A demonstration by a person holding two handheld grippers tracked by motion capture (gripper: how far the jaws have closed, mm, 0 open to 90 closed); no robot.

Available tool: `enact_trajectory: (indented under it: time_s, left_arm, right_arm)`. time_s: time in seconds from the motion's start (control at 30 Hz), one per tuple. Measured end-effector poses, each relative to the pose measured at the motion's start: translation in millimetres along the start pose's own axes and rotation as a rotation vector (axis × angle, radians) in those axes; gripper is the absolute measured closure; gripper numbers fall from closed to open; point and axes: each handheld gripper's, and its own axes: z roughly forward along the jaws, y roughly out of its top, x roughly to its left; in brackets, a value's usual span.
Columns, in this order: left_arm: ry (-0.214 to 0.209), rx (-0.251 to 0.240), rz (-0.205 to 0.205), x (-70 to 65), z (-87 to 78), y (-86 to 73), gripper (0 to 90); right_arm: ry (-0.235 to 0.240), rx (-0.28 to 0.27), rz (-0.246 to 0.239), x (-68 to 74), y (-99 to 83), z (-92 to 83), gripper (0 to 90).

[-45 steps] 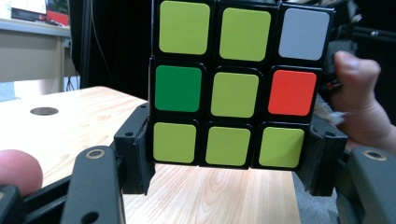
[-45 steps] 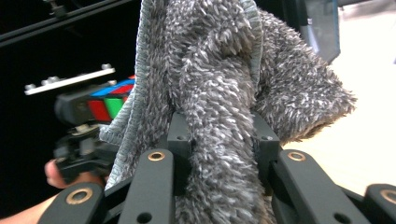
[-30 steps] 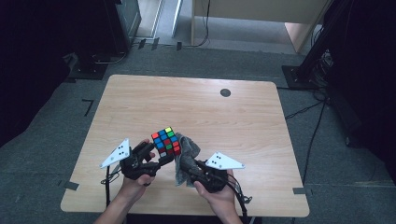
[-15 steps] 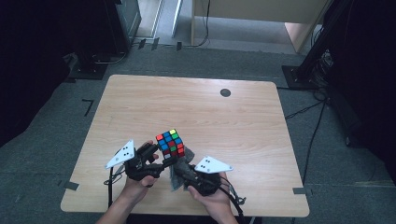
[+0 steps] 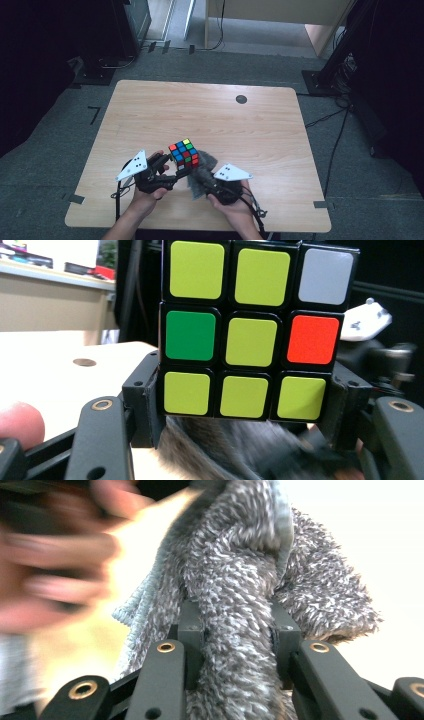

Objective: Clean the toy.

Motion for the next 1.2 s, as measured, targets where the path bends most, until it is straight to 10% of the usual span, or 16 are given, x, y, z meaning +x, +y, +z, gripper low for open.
enact_trajectory:
  time_s: [0.27, 0.43, 0.87, 1.2]
  left_arm:
    - [0.053, 0.088, 0.070, 0.7, 4.2, -5.1, 34.0]
    - [0.055, 0.135, 0.109, -2.5, 9.6, -9.6, 34.0]
    - [0.099, 0.219, 0.213, -11.1, 20.0, -21.3, 34.0]
    - [0.102, 0.244, 0.350, -32.0, 31.4, -30.4, 33.9]
  right_arm:
    - [-0.283, 0.030, 0.106, -58.2, -8.0, -16.4, 60.4]
    - [-0.312, 0.046, 0.134, -66.2, -8.0, -18.1, 39.3]
    - [-0.085, -0.167, 0.153, 5.0, 39.4, -44.2, 22.4]
    - [0.011, -0.074, 0.245, 21.7, 34.4, -23.2, 15.3]
